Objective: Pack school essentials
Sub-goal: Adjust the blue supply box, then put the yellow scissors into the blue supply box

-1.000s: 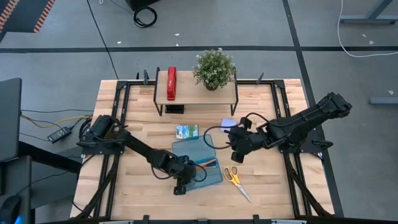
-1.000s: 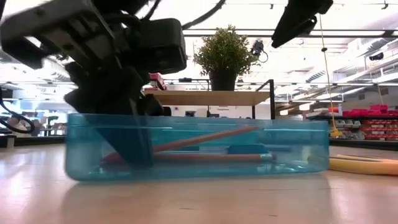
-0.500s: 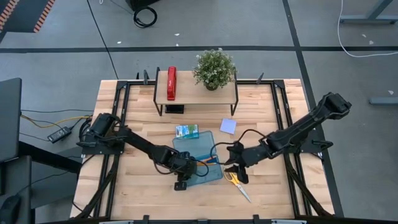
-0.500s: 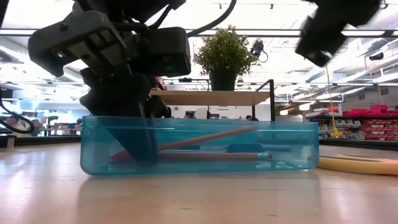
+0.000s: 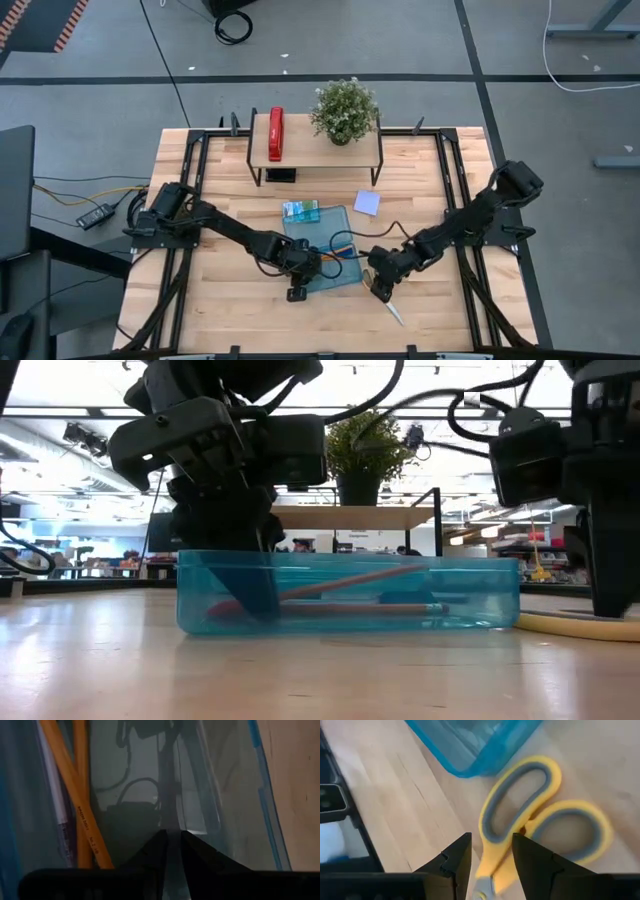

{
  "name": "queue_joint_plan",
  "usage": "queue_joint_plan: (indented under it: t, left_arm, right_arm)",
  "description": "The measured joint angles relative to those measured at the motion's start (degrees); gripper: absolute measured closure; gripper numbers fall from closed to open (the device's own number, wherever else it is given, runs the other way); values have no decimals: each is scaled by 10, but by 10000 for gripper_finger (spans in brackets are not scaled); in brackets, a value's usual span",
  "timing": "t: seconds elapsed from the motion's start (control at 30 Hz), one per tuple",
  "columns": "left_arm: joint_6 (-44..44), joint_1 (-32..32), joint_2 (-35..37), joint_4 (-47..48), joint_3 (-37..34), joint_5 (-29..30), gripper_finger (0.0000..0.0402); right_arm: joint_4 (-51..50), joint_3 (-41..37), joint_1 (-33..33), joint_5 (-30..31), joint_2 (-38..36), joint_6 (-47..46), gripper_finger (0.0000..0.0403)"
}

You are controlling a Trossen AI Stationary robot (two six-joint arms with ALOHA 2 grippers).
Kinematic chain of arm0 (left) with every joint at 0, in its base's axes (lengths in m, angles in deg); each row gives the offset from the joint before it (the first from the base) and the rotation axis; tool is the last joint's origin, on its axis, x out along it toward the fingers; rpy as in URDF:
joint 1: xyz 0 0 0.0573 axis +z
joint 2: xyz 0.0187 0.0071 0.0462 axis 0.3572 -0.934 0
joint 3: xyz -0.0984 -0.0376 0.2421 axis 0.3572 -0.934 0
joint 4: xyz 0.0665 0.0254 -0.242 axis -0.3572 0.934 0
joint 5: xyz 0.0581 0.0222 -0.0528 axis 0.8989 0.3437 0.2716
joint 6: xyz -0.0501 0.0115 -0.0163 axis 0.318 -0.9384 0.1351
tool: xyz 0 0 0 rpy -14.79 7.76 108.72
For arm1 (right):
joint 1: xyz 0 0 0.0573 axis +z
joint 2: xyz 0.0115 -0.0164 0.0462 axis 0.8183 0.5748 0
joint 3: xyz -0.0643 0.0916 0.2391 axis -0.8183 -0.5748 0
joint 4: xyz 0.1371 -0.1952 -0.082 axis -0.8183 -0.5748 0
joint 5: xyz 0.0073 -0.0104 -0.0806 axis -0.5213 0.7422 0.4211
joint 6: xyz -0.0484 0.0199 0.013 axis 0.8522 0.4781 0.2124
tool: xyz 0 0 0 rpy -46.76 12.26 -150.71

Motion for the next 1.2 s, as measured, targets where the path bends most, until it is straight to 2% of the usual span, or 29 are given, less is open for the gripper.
queue_joint_plan:
  t: [0.07, 0.2, 0.47, 0.63, 1.0, 1.1, 1.2]
  left_arm:
    - [6, -1, 0, 1, 0, 0, 335]
    - [21, -2, 0, -1, 0, -1, 332]
    - [31, -2, -2, 20, 29, -4, 332]
    - [22, -2, -3, 20, 55, -4, 337]
    - [32, -3, -1, 96, 148, -6, 334]
    - [32, -3, -1, 125, 176, -6, 340]
    - [32, -3, 0, 151, 202, -6, 345]
  right_arm:
    - [10, 4, 7, -3, 11, -41, 253]
    - [1, 6, 19, 31, 14, -81, 253]
    - [-79, 5, 20, 52, 17, -83, 266]
    - [-93, 5, 21, 73, 17, -83, 283]
    - [-116, 8, 27, 107, 33, -38, 297]
    - [-121, 8, 35, 133, 34, -32, 320]
    - [-122, 8, 41, 148, 35, -29, 362]
